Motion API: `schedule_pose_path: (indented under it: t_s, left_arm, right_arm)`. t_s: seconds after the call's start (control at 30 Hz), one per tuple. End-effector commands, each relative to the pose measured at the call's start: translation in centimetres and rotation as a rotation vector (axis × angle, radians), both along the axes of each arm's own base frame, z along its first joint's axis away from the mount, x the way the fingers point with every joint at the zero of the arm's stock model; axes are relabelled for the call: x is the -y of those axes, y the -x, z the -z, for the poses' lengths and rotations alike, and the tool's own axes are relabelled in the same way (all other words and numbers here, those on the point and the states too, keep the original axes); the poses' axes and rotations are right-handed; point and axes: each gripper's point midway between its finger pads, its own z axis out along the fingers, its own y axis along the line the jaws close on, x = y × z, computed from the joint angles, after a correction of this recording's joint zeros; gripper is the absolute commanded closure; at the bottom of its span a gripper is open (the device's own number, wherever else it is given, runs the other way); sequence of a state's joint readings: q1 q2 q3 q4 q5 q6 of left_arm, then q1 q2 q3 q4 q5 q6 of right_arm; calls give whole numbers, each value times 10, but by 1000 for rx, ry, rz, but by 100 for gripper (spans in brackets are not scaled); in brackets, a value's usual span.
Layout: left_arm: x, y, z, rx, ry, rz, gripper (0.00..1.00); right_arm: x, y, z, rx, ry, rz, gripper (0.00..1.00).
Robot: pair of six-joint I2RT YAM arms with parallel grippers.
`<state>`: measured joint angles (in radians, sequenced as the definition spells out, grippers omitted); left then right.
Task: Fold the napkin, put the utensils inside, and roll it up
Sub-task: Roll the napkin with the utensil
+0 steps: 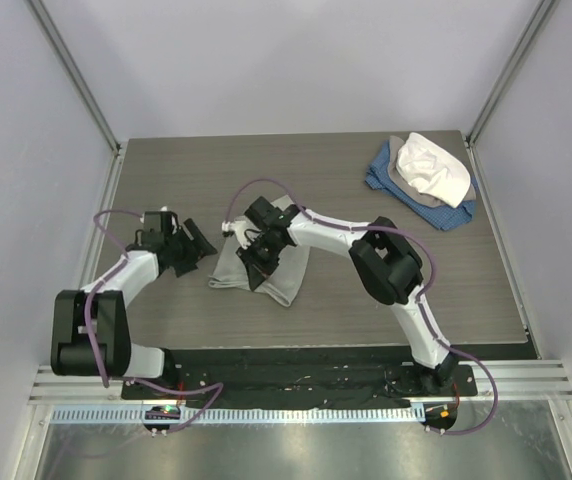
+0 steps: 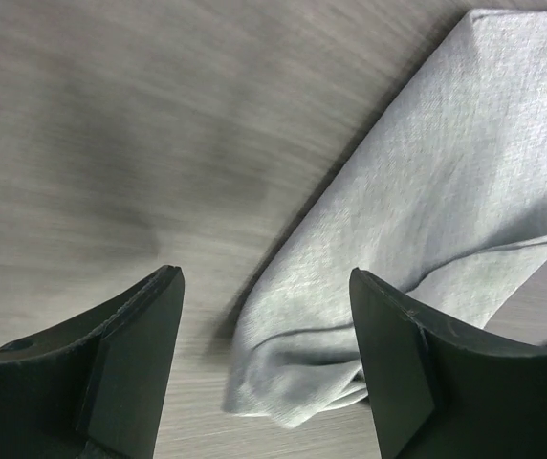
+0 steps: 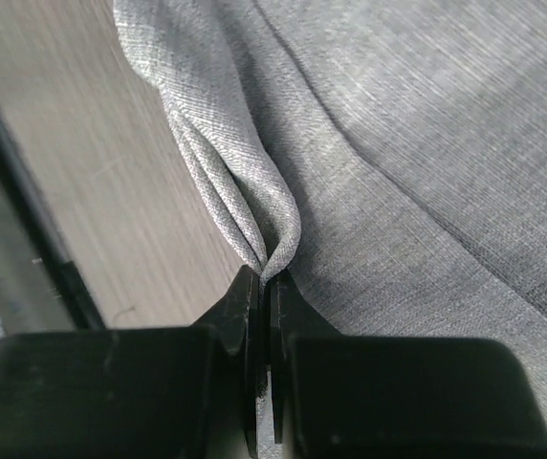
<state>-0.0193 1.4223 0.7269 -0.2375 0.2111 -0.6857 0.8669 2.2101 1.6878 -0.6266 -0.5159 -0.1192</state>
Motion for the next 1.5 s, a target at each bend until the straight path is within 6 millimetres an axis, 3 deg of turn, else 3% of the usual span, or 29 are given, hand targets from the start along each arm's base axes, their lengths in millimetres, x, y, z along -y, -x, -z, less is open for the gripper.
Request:
schedule_pose_path:
  t_s: [0.0,0.03,0.23,0.47,0.63,0.8,0.93,1.1,1.23,1.47]
  left_arm:
    - [-3,-7,-24,179,-15,-33,25]
    - [2,-4,-24,207,-11,-19,25]
    - [18,21,-33,300,-10,44,24]
    - [40,50,-44,316,85,112,25]
    - [79,75,-54,249,249,224,25]
    - [105,91,-37,88,325,291,26]
    - [108,81,-35,100,299,297,26]
    - [117,50,-50,205,320,308,26]
    - [115,30,-45,227,294,286,25]
    - [82,-3,-41,284,188,212,25]
  right_arm:
    - [2,0,-22,-249,-105,51,99]
    - [2,0,-25,-284,-129,48,99]
    - [15,-22,-1,-441,-148,133,99]
    - [23,-30,23,-514,-119,183,99]
    - [26,-30,32,-524,-99,199,99]
    - [28,-31,34,-518,-88,208,99]
    - [27,-33,34,-512,-87,212,99]
    - [29,-33,39,-514,-74,221,99]
    - [31,-32,41,-513,-66,224,99]
    - [32,-29,43,-520,-61,225,99]
